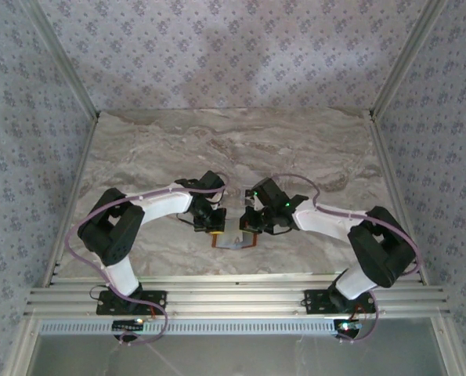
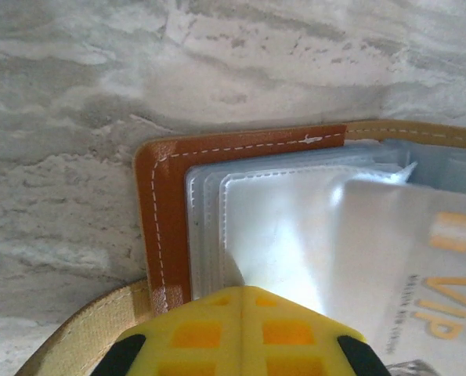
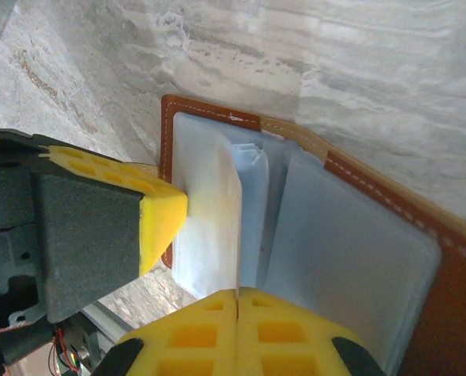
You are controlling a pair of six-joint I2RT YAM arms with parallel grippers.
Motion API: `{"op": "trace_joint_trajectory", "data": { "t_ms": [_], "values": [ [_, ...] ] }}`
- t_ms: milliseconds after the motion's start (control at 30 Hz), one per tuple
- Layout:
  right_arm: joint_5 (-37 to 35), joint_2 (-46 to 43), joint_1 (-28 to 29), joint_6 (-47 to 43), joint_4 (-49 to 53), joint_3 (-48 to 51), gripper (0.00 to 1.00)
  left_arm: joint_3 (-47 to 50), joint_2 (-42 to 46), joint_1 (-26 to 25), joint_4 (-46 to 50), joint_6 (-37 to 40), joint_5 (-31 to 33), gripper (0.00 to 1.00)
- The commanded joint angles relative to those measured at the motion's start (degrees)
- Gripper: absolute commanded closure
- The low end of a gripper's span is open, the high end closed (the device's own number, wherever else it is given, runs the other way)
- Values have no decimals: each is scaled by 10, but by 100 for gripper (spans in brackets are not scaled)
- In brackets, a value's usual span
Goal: Take the credit cards out of the card holder
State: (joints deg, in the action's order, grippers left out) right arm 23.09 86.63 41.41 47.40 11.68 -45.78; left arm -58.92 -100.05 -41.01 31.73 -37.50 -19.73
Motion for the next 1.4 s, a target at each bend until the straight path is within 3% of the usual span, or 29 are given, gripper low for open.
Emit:
{"op": "trace_joint_trajectory", "data": {
  "t_ms": [0, 400, 700, 900, 1133, 1367],
  "values": [
    [-20, -22, -11, -40, 67, -9, 100, 2, -11, -4, 27, 10, 20, 95],
    [-37, -66, -46, -96, 148, -40, 100, -3, 9, -8, 33, 9, 14, 93],
    [-18, -78, -89, -259, 209, -100, 100, -10, 20, -12, 28, 4, 3, 89],
    [-58, -60, -114, -442, 266, -169, 100, -17, 35, -11, 39, 4, 10, 86],
    [-103, -25, -121, -720, 308, -253, 100, -20, 61, -11, 50, 3, 30, 84],
    [-146, 57, -122, -946, 381, -342, 100, -9, 85, -8, 62, 3, 51, 83]
  ]
}}
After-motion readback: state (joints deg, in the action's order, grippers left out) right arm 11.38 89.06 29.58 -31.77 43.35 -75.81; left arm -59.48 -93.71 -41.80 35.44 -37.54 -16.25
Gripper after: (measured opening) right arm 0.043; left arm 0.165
